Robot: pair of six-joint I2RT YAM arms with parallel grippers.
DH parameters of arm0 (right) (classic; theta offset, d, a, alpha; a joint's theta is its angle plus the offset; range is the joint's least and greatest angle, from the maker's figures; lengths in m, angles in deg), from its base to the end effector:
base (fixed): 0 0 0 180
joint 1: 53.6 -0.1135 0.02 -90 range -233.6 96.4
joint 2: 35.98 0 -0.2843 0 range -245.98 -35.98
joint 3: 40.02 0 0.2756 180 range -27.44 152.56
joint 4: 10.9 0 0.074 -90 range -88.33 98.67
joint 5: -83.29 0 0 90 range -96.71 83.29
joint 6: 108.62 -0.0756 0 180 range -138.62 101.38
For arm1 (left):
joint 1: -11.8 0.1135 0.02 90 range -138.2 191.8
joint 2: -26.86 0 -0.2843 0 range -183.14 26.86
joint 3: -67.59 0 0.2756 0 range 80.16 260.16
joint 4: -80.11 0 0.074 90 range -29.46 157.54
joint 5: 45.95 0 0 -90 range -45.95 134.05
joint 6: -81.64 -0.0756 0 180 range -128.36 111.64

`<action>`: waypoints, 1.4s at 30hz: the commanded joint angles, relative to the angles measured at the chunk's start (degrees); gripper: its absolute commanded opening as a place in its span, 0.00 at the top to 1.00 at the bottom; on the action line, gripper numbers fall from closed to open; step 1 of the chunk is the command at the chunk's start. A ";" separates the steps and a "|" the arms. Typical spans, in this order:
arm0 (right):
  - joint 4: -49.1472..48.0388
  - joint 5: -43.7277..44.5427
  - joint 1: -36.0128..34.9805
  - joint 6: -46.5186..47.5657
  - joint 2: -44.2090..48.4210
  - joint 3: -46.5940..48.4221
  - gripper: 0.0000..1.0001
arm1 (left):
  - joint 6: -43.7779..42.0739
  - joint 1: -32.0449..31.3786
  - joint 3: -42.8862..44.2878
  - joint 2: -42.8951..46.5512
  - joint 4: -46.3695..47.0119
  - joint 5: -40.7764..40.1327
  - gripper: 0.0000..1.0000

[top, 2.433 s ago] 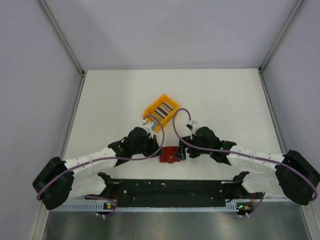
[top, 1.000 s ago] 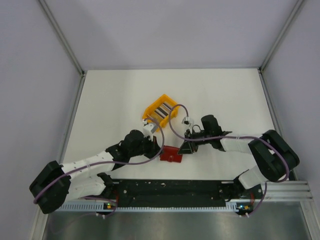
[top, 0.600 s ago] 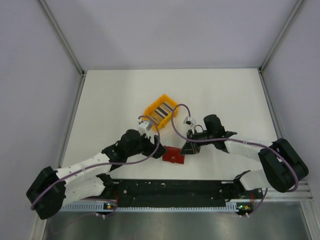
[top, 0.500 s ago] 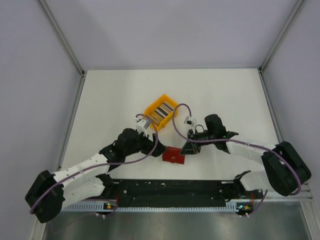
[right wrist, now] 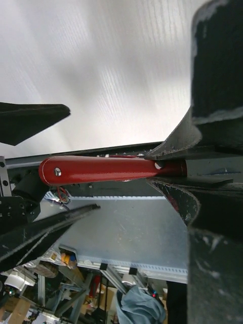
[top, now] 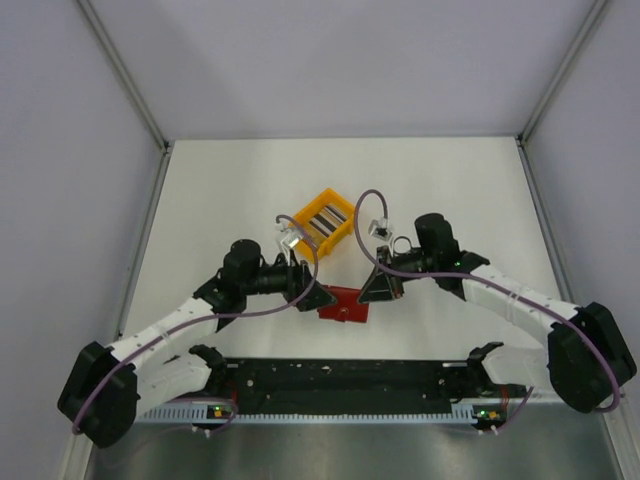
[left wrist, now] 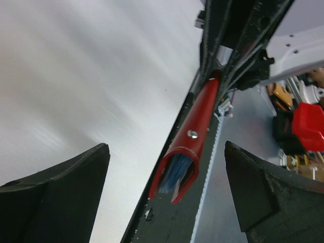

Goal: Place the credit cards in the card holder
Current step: Pick up the card holder from the center of the board, then place the card holder at the center of the board.

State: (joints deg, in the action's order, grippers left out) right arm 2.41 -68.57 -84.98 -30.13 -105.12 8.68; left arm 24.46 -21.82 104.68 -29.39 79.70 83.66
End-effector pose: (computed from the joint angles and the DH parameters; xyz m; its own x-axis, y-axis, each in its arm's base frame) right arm 0.1942 0.1966 0.2220 -0.6387 -0.2793 -0.7170 -0.7594 0.0782 0.6460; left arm 0.1790 -0.1769 0.2151 -0.7367 -0.0116 -0.6761 0.6277 0.3601 -0.6902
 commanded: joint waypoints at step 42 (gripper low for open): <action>-0.29 35.16 -0.79 -21.88 16.23 -5.79 0.32 | 12.70 -2.67 -6.49 -7.29 7.43 -10.95 1.00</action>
State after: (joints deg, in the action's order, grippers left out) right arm 6.91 -37.80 -84.98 -42.50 -91.72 6.75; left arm 31.04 -23.86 101.05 -37.02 82.89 80.27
